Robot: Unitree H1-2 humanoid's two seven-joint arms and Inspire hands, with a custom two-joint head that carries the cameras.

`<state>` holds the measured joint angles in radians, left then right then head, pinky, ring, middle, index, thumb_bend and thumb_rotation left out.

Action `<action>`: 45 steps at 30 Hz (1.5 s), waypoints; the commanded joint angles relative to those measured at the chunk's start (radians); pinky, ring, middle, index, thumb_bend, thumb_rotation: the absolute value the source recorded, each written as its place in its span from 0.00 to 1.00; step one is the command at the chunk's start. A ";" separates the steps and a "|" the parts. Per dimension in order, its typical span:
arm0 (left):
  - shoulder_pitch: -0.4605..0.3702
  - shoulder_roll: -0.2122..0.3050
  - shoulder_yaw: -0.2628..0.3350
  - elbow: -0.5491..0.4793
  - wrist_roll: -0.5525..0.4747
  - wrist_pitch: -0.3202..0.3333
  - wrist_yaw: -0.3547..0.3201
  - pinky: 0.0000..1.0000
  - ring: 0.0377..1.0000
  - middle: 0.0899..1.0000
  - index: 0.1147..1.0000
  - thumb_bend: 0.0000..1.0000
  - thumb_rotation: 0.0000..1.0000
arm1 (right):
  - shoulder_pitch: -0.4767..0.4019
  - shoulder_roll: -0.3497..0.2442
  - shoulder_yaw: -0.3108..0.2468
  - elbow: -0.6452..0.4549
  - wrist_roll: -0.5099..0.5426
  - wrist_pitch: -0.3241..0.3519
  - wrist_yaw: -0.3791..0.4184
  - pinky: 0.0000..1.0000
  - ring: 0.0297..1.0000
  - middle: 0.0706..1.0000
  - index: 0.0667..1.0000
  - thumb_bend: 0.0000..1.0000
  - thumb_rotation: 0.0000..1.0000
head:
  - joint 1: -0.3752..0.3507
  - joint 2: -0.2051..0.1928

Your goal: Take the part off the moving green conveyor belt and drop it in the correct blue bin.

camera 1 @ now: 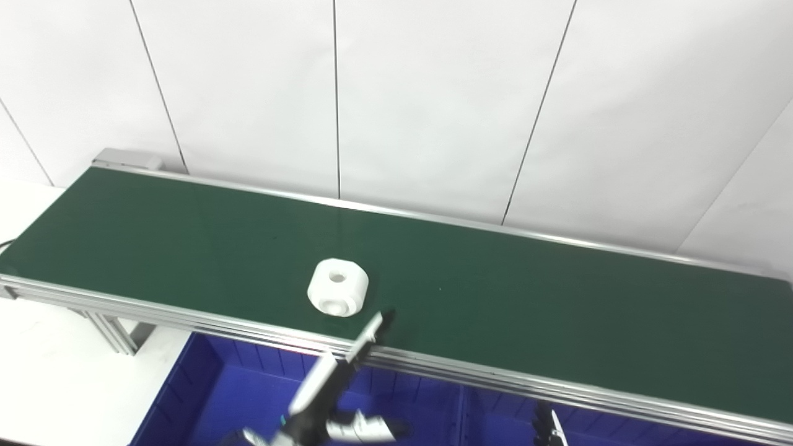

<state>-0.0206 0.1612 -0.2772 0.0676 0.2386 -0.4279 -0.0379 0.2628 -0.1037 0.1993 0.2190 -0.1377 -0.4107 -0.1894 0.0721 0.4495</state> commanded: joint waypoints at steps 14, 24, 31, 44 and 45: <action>-0.344 0.162 0.098 0.046 0.156 0.139 -0.087 0.92 0.99 1.00 1.00 0.71 0.39 | -0.020 0.004 0.023 -0.014 -0.011 -0.059 -0.045 0.93 0.95 0.95 0.98 0.71 0.88 | -0.016 0.022; -0.488 0.184 0.026 0.253 0.352 0.154 -0.071 0.95 1.00 1.00 1.00 0.75 0.37 | -0.027 0.004 0.045 -0.015 -0.014 -0.059 -0.078 0.91 0.93 0.94 0.96 0.70 0.86 | -0.029 0.029; -0.529 0.156 -0.035 0.366 0.404 0.144 -0.047 0.97 0.99 1.00 1.00 0.78 0.30 | -0.033 -0.004 0.063 -0.012 -0.015 -0.059 -0.102 0.91 0.92 0.94 0.96 0.69 0.86 | -0.043 0.038; -0.532 0.076 -0.076 0.499 0.359 0.140 -0.060 0.92 0.98 1.00 1.00 0.82 0.33 | -0.029 -0.010 0.070 -0.014 -0.008 -0.059 -0.120 0.89 0.91 0.93 0.95 0.72 0.84 | -0.053 0.049; -0.532 0.068 -0.076 0.506 0.357 0.137 -0.050 0.88 0.96 1.00 1.00 0.80 0.28 | -0.029 -0.011 0.071 -0.015 -0.009 -0.059 -0.120 0.89 0.91 0.93 0.95 0.73 0.84 | -0.053 0.049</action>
<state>-0.5047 0.2355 -0.3619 0.5864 0.6153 -0.2718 -0.1198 0.2359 -0.1122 0.2683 0.2279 -0.1437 -0.4112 -0.2936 0.0184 0.4970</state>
